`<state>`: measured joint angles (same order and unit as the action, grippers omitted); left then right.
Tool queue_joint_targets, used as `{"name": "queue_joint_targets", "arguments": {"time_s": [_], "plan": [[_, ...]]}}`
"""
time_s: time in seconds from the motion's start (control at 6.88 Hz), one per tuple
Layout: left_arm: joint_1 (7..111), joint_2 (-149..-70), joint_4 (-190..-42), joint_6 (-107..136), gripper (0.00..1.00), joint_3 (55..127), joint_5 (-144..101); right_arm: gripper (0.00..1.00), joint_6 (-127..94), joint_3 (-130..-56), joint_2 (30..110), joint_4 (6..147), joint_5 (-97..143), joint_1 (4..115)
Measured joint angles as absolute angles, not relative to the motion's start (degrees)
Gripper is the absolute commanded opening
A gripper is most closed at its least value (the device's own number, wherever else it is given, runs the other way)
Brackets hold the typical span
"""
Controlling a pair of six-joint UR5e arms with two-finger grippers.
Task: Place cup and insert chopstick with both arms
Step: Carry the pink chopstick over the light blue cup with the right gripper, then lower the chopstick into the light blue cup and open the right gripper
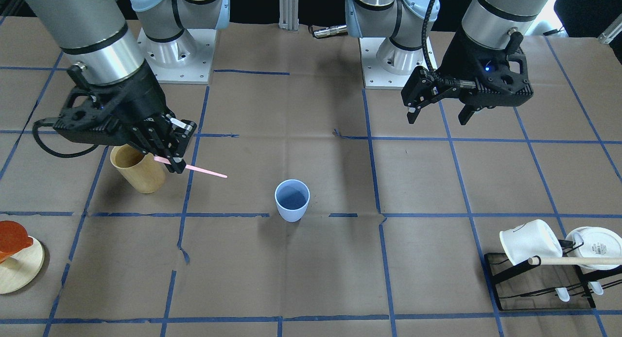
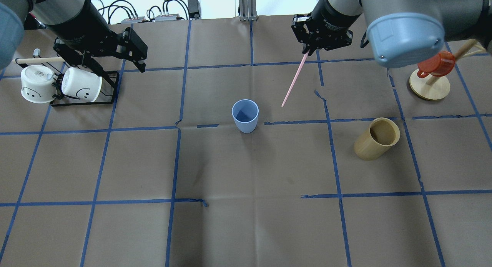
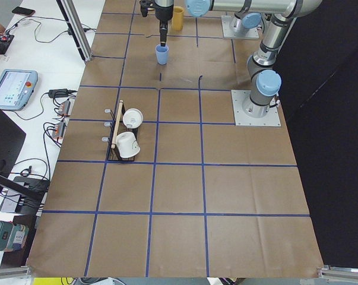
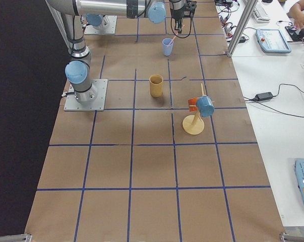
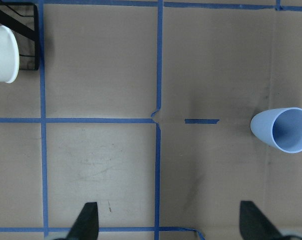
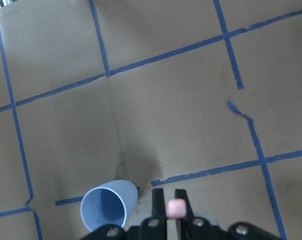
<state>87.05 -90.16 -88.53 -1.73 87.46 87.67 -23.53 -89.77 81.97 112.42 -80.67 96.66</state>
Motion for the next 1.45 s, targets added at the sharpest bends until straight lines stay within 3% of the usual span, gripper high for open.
{"name": "queue_joint_targets", "arguments": {"time_s": [1.45], "plan": [[86.89,-90.12,-88.62,-1.47,1.0,87.24,88.11,0.08,-36.62,-90.0,77.21,120.42,-83.68,105.48]]}}
